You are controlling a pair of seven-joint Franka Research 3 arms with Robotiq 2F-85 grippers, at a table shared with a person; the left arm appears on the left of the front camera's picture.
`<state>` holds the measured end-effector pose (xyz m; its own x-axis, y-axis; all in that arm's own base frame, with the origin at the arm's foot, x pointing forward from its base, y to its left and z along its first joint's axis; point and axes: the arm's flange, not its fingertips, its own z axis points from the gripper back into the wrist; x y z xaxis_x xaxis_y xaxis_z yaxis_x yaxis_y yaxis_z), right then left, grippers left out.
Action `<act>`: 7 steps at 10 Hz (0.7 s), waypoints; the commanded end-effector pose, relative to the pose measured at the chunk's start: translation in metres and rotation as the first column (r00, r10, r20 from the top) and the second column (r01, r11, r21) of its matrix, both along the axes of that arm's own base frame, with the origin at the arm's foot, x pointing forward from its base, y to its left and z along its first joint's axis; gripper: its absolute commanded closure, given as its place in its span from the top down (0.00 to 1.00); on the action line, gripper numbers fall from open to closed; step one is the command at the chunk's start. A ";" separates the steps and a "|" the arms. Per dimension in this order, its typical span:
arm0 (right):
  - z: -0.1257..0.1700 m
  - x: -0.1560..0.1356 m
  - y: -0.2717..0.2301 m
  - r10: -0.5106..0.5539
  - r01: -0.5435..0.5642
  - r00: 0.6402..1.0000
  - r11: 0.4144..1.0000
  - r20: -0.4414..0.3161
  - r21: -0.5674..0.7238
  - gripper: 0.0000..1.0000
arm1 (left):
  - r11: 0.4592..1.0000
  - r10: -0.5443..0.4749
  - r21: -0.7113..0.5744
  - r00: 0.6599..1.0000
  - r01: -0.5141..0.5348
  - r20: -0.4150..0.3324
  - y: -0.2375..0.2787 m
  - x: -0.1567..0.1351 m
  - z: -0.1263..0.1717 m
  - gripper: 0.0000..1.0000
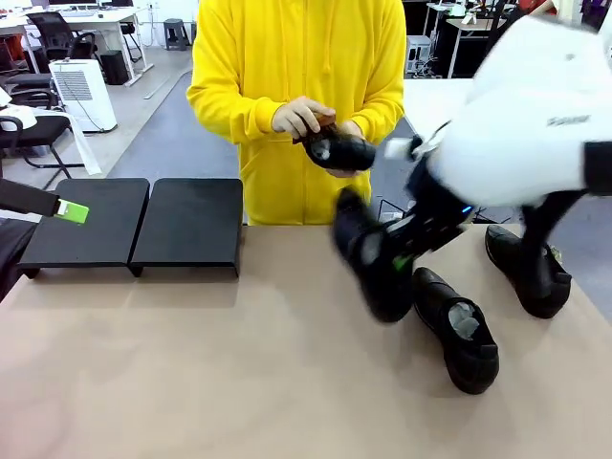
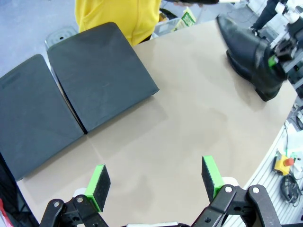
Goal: Organize the shoes by placing them on the stand.
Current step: Pick up one Shoe and place it in the middle of the table.
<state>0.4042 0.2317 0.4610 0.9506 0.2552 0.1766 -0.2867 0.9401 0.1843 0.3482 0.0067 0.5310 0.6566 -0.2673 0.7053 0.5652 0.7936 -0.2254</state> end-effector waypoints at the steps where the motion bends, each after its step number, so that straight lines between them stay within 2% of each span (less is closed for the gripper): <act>1: -0.046 0.013 0.039 0.059 -0.048 0.996 0.989 -0.074 0.138 0.00 | 1.000 -0.012 -0.009 1.000 0.012 0.006 0.001 -0.001 -0.001 1.00; 3: -0.086 0.007 0.070 0.098 -0.068 0.985 0.979 -0.146 0.194 0.00 | 1.000 -0.012 -0.009 1.000 0.012 0.006 0.001 -0.001 -0.001 1.00; 4: -0.104 0.004 0.082 0.069 -0.031 0.982 0.976 -0.174 0.216 0.00 | 1.000 -0.012 -0.009 1.000 0.012 0.006 0.001 -0.001 -0.001 1.00; 7: -0.128 -0.012 0.097 0.065 -0.004 0.969 0.968 -0.238 0.250 0.00 | 1.000 -0.012 -0.009 1.000 0.012 0.006 0.001 -0.001 -0.001 1.00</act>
<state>0.3959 0.3264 0.3297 0.9639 0.2663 -0.0067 -0.2356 0.8641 0.4447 0.3481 0.0067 0.5311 0.6565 -0.2673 0.7053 0.5651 0.7937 -0.2252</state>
